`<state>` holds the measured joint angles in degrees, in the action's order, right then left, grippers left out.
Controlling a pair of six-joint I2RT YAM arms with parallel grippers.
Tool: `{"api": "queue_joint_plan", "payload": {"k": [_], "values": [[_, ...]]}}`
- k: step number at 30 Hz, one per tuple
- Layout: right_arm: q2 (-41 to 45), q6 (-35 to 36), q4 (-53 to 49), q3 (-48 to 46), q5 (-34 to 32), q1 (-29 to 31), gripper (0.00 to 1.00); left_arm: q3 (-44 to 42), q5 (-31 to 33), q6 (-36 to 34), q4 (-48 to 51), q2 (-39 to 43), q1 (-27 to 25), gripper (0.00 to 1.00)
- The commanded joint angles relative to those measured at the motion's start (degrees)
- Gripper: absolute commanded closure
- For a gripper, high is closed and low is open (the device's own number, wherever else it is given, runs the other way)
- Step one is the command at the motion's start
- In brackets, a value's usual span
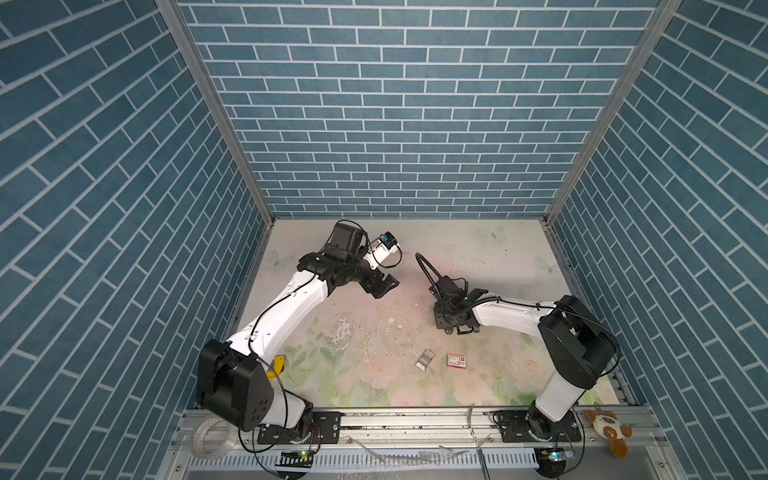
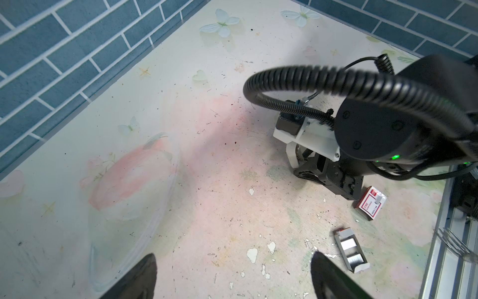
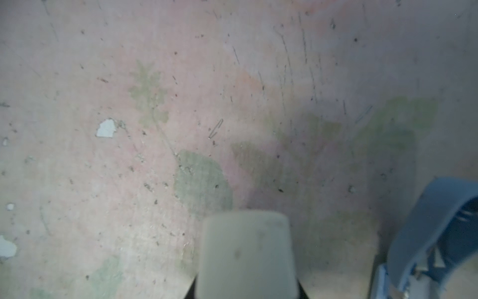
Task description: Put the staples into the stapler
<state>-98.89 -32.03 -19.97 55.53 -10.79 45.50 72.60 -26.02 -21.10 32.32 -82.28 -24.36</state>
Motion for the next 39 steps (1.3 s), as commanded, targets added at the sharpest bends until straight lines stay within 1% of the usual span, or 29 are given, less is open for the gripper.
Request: {"api": "queue_joint_plan", "payload": {"k": [1, 4, 7, 15, 18, 23, 27, 29, 32, 33, 34, 37, 39], "values": [[-0.86, -2.77, -0.09, -0.43, -1.87, 0.65, 0.71, -0.77, -0.66, -0.67, 0.74, 0.87, -0.07, 0.06], [-0.86, -3.11, -0.01, -0.82, -2.11, 0.82, 0.68, -1.10, -0.57, -0.78, 0.81, 0.90, -0.04, 0.05], [-0.52, -3.24, 0.02, -1.22, -2.50, 1.04, 0.63, -1.01, -0.53, -0.92, 1.08, 0.98, -0.07, 0.05], [1.23, -2.78, 0.84, -1.87, -2.65, 1.41, 0.55, -0.47, -0.09, -1.22, 1.94, 1.10, -0.07, 0.03], [3.53, -2.68, 1.17, -2.63, -2.66, 1.78, 0.54, 0.27, 0.57, -2.06, 3.26, 1.36, -0.07, 0.00], [8.89, -2.19, 0.63, -4.70, -2.37, 2.69, 0.53, 1.39, 3.10, -3.46, 6.45, 1.67, -0.06, 0.00], [14.55, -1.12, -0.25, -7.60, -1.71, 4.06, 0.55, 1.93, 3.62, -5.09, 8.84, 2.59, -0.07, 0.00], [17.70, 0.25, -0.42, -9.27, -0.17, 4.96, 0.57, 2.26, 1.99, -7.40, 10.95, 2.63, -0.07, 0.00], [22.18, 2.86, -1.27, -11.31, 2.96, 6.23, 0.64, 3.50, -2.58, -11.06, 16.54, 1.17, -0.04, 0.00], [23.56, 4.12, -1.22, -11.98, 4.86, 6.67, 0.67, 3.60, -3.76, -11.70, 17.89, 0.81, -0.07, 0.00], [24.62, 5.13, -1.26, -12.64, 6.74, 7.31, 0.69, 3.35, -4.81, -12.15, 18.78, 0.40, -0.07, 0.00], [26.37, 7.55, -1.38, -13.57, 11.23, 8.71, 0.72, 2.64, -7.03, -13.52, 20.33, 0.30, -0.04, 0.00], [26.32, 8.27, -1.29, -13.85, 12.88, 9.55, 0.73, 2.89, -7.07, -14.50, 21.18, 0.29, -0.07, 0.00]]}}
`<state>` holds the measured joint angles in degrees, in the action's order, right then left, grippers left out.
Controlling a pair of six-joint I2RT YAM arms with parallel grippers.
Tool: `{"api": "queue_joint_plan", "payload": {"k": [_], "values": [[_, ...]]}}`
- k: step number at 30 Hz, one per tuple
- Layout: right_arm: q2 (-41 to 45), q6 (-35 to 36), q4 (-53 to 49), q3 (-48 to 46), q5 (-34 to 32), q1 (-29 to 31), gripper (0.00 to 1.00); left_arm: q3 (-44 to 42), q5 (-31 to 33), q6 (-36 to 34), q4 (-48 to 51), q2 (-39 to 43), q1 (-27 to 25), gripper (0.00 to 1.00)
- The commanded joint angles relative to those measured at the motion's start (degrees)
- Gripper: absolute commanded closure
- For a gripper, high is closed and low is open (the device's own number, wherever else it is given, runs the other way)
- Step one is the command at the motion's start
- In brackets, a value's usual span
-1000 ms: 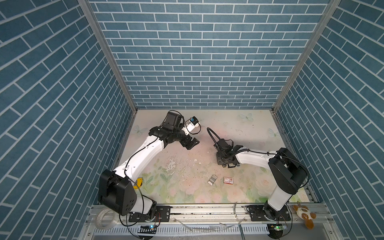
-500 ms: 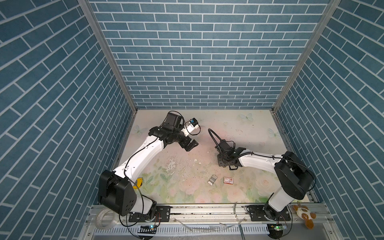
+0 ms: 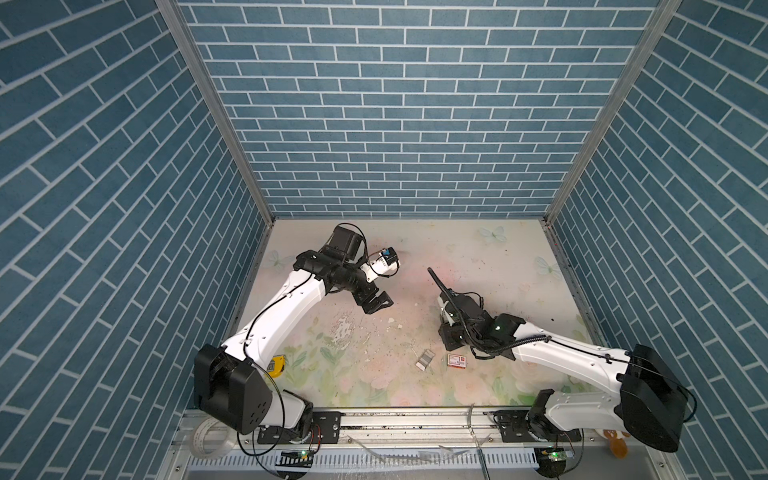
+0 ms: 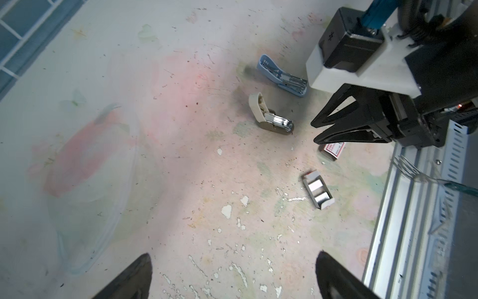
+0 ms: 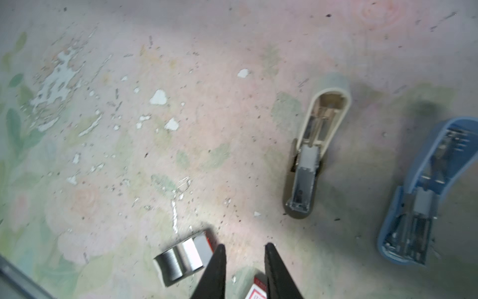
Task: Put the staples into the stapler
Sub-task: 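Grasp the silver staple strip beside the red box with the right gripper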
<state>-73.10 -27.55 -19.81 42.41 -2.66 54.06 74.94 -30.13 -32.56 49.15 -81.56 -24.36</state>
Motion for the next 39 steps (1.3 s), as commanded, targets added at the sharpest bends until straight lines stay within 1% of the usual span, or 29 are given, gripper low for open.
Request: {"api": "queue_joint_plan", "payload": {"k": [1, 3, 5, 6, 9, 14, 17, 18, 20, 29, 39], "values": [[0.18, 4.13, -0.96, -0.91, 5.72, 1.33, 0.73, 0.83, -2.66, -3.42, 4.70, -0.38, -0.06, 0.00], [-1.26, 4.65, -0.22, -0.85, 7.30, 1.96, 0.73, 1.22, -2.14, -3.79, 4.96, -0.11, -0.07, 0.01], [-3.28, 5.21, -0.20, -0.10, 7.36, 2.76, 0.74, 1.12, -1.91, -3.83, 4.60, 0.41, -0.07, 0.00], [-4.51, 5.65, -0.17, 0.41, 9.29, 3.37, 0.74, 1.00, -1.95, -3.74, 4.43, 0.74, -0.07, 0.00], [-7.43, 6.32, -0.78, 2.04, 8.65, 4.84, 0.74, 0.42, -2.07, -3.57, 3.90, 1.40, -0.06, 0.01], [-9.98, 6.72, -0.93, 2.84, 8.43, 5.64, 0.75, -0.75, -1.79, -3.49, 3.02, 2.29, -0.04, 0.01], [-10.55, 6.63, -1.20, 3.07, 8.02, 5.91, 0.76, -1.20, -1.87, -3.24, 2.65, 2.56, -0.05, 0.00], [-10.74, 6.63, -1.44, 3.26, 6.47, 5.88, 0.76, -1.20, -1.87, -3.22, 2.55, 2.55, -0.07, 0.01], [-11.15, 6.85, -1.98, 3.54, 6.15, 6.12, 0.76, -1.16, -1.78, -3.22, 2.45, 2.51, -0.07, 0.01], [-13.44, 7.95, -3.39, 5.44, 6.96, 6.84, 0.78, -1.02, -2.39, -2.89, 2.31, 1.66, -0.07, 0.00], [-15.48, 8.55, -3.92, 6.74, 7.33, 7.06, 0.79, -1.20, -2.57, -2.82, 1.88, 2.83, -0.07, 0.00]]}}
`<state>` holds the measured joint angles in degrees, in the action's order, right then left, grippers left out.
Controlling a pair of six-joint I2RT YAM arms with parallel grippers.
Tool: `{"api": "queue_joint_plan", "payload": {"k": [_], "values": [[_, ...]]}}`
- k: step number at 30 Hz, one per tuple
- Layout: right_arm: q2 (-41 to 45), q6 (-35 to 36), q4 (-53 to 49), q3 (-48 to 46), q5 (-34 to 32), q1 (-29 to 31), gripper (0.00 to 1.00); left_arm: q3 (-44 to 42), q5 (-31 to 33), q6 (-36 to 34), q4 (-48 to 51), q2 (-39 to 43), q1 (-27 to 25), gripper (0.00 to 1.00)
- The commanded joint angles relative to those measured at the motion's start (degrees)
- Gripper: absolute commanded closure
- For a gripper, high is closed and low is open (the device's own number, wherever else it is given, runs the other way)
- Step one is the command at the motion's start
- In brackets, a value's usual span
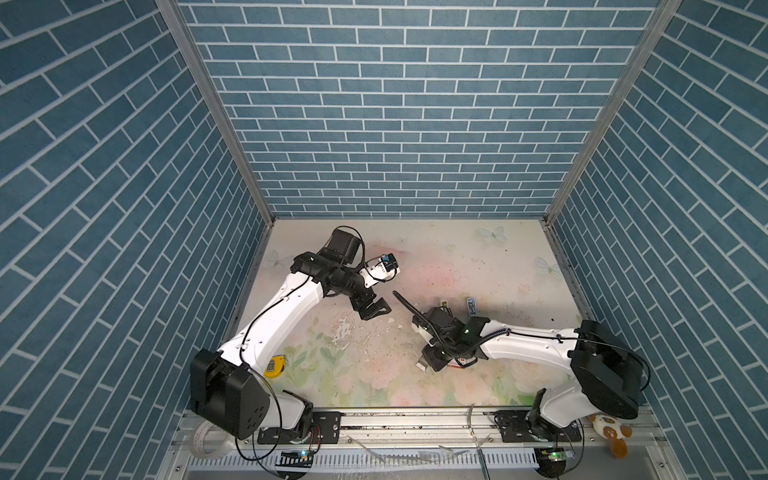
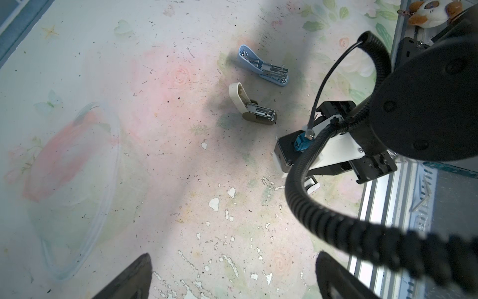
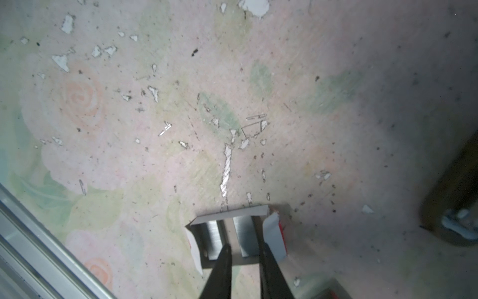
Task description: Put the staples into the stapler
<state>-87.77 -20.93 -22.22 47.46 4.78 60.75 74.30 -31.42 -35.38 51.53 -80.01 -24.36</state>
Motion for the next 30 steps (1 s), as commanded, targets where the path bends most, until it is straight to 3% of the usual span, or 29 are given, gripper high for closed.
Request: {"api": "queue_joint_plan", "payload": {"k": [1, 13, 30], "values": [[-1.00, 2.02, -1.64, 1.88, -0.11, 0.41, 0.78, -0.66, -1.19, 0.02, -0.82, 1.59, -0.07, 0.01], [-2.84, 2.47, -3.00, 3.68, -0.44, 0.68, 0.79, -1.53, -2.18, -3.08, 1.65, 5.92, 1.56, 0.00], [-2.66, 2.35, -3.27, 3.07, -0.10, 0.79, 0.80, -4.25, -12.84, -1.30, 0.71, 12.39, 17.49, 0.01]]}}
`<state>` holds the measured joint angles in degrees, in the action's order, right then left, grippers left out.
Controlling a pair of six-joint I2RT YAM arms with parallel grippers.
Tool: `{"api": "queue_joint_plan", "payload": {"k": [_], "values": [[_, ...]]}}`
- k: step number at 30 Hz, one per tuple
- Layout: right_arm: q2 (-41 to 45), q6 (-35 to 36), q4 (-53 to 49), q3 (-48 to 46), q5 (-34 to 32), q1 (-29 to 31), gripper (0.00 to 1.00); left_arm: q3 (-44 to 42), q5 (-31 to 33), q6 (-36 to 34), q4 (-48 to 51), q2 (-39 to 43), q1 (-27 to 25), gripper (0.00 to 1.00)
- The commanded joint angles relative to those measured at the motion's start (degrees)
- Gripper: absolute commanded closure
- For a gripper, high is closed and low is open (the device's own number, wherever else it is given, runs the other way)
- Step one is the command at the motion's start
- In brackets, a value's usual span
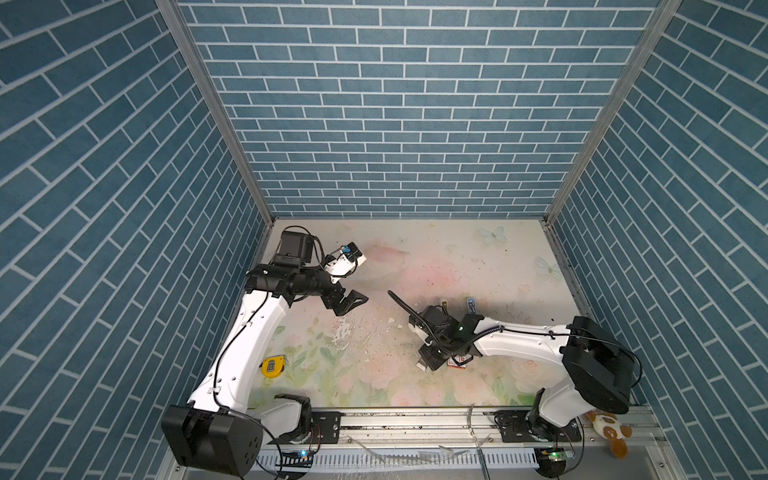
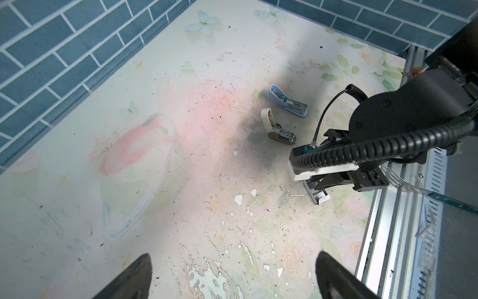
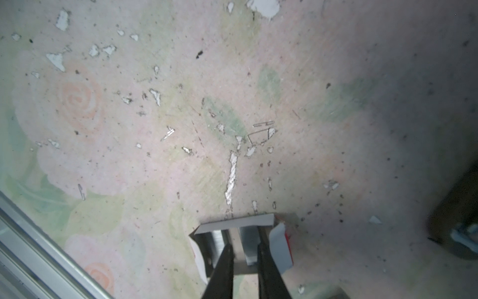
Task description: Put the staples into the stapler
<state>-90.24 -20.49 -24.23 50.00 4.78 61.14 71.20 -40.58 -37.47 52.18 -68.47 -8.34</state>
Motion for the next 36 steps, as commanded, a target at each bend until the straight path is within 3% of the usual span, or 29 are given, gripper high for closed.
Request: {"api": "queue_joint_plan", "payload": {"k": [1, 36], "values": [[-0.27, 1.88, -1.30, 0.54, -0.27, 0.42, 0.80, -1.24, -3.72, 1.11, -0.22, 1.03, 1.78, 0.01], [-5.43, 1.67, -2.92, 3.22, -4.11, 1.39, 0.79, -2.90, -4.81, 2.85, -3.23, 0.92, 2.04, 0.00]]}}
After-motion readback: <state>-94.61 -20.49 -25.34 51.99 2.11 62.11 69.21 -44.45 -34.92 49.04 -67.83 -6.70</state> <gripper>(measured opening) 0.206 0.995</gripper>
